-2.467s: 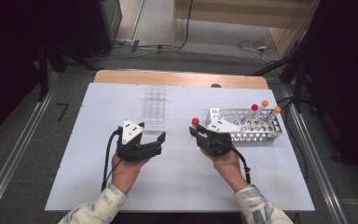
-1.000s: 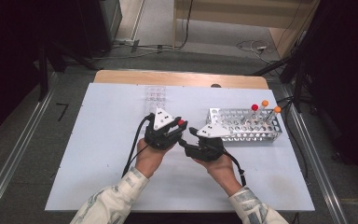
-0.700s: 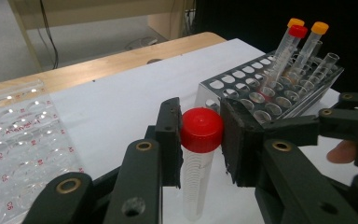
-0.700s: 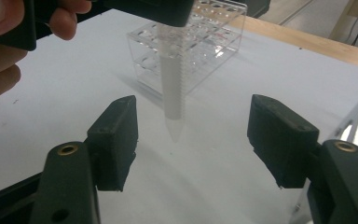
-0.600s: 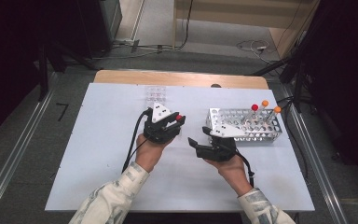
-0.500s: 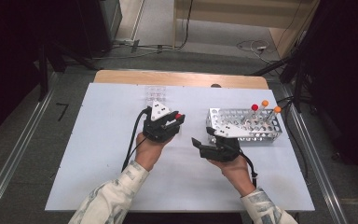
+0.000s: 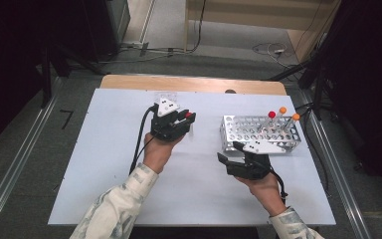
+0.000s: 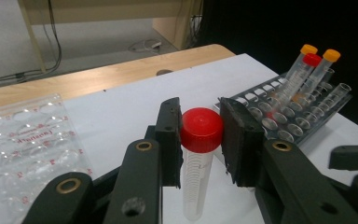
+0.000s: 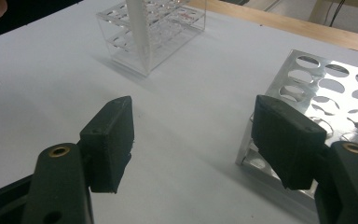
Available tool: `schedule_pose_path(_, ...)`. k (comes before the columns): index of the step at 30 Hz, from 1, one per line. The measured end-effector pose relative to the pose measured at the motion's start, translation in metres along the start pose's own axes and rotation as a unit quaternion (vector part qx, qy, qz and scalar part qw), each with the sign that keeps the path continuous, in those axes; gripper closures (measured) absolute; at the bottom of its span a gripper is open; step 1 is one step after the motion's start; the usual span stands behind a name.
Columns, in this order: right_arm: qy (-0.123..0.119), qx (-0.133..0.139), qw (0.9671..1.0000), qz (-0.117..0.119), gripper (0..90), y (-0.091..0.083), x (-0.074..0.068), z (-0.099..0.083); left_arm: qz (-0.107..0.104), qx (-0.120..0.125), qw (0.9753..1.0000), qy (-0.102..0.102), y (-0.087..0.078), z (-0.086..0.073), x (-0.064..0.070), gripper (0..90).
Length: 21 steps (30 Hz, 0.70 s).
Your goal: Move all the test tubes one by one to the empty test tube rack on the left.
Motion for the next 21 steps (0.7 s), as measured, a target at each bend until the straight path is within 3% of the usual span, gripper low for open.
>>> schedule_pose_path(21,0.013,0.001,0.9999,-0.002,28.8,-0.004,0.005,-0.004,0.046,0.018,0.9985,-0.024,-0.006,0.028,-0.041,70.2)
Point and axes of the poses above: each handheld gripper's, and its own axes: y roughly forward along the jaws, z roughly out of its top, x roughly to its right, the point moved 10 cm from there along y, roughly forward along the jaws, and after that the axes turned 14 degrees about -x, right-handed, at the moved point
